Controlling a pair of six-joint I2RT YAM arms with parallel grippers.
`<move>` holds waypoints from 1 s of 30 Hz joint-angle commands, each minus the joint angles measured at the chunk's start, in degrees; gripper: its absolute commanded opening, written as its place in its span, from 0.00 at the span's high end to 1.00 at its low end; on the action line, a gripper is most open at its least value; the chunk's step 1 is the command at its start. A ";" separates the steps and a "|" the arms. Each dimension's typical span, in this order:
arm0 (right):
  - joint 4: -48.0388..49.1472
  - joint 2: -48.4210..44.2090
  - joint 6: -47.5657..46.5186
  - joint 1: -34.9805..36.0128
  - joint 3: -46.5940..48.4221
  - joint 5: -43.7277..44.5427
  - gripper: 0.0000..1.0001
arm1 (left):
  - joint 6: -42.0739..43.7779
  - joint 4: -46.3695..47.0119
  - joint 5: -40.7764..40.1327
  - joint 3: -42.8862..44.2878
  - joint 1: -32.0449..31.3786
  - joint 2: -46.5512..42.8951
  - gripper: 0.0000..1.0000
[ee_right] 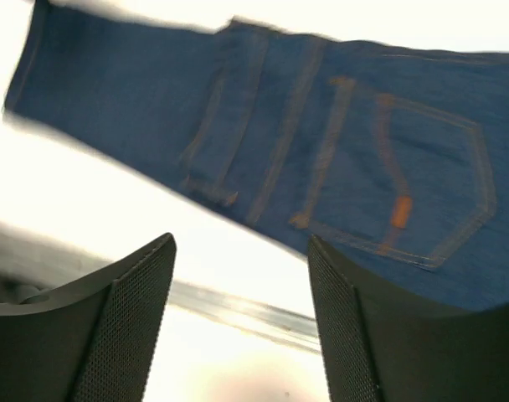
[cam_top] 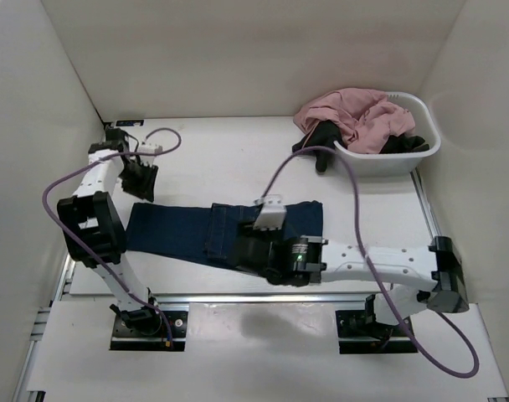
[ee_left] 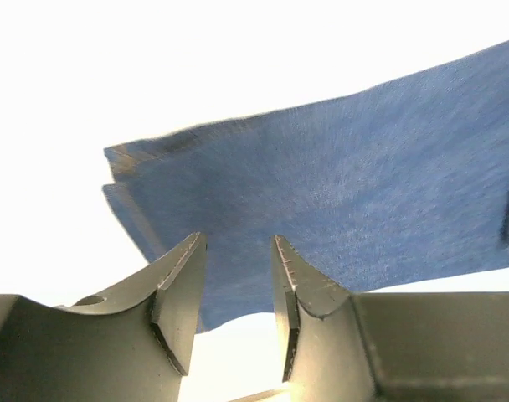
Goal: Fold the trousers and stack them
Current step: Fold the trousers
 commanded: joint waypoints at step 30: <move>31.03 -14.48 -16.59 -58.95 -46.76 -49.31 0.41 | -1.14 -3.58 12.05 -1.90 -32.63 0.13 0.47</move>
